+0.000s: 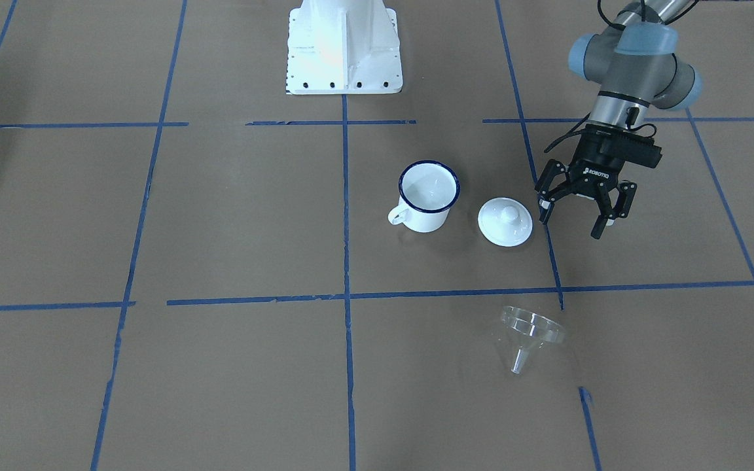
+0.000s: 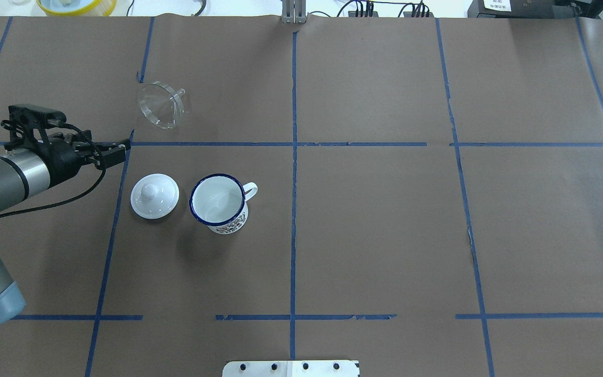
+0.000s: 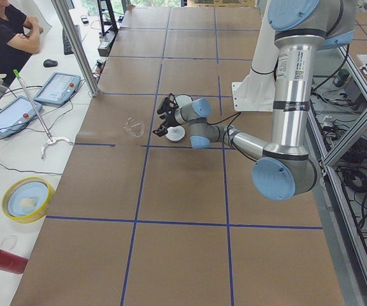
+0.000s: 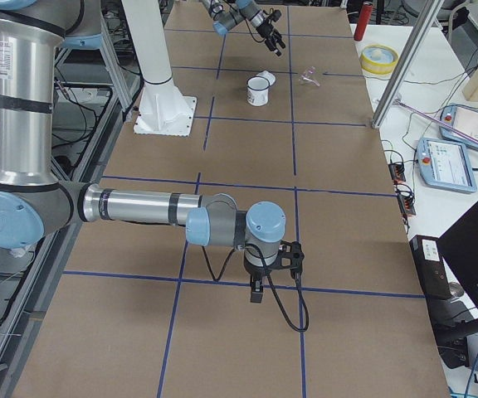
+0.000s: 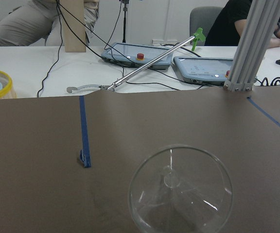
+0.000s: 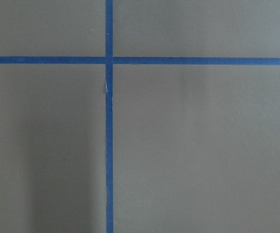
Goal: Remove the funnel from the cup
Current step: 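Move the left gripper over the white lid and grasp its knob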
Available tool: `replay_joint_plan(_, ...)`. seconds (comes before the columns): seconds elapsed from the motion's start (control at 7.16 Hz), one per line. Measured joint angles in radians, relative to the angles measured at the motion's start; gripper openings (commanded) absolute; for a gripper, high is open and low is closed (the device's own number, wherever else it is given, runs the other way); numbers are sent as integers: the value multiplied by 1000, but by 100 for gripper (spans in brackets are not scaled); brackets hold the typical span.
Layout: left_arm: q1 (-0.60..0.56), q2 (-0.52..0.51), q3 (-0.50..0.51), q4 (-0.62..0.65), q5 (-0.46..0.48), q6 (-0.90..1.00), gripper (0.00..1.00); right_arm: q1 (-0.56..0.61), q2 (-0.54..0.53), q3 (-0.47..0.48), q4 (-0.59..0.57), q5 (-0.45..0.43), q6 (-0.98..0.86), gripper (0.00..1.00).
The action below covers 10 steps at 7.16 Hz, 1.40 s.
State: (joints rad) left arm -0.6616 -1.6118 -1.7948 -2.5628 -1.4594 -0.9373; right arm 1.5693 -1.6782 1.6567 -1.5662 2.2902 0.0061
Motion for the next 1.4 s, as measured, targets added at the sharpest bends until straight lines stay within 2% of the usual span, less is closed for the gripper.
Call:
replay_joint_plan(0.28, -35, -23, -59, 176, -146, -4, 100, 0, 0, 0, 0, 0, 0, 100)
replay_joint_plan(0.56, -84, -127, -68, 413, -296, -3, 100, 0, 0, 0, 0, 0, 0, 100)
replay_joint_plan(0.84, -90, -256, -59, 696, -346, 0, 100, 0, 0, 0, 0, 0, 0, 100)
replay_joint_plan(0.98, -89, -283, -38, 760, -372, 1, 100, 0, 0, 0, 0, 0, 0, 100)
replay_joint_plan(1.12, -86, -288, -3, 754, -387, -2, 100, 0, 0, 0, 0, 0, 0, 100)
replay_joint_plan(1.4, -63, -272, 48, 672, -395, -65, 100, 0, 0, 0, 0, 0, 0, 100)
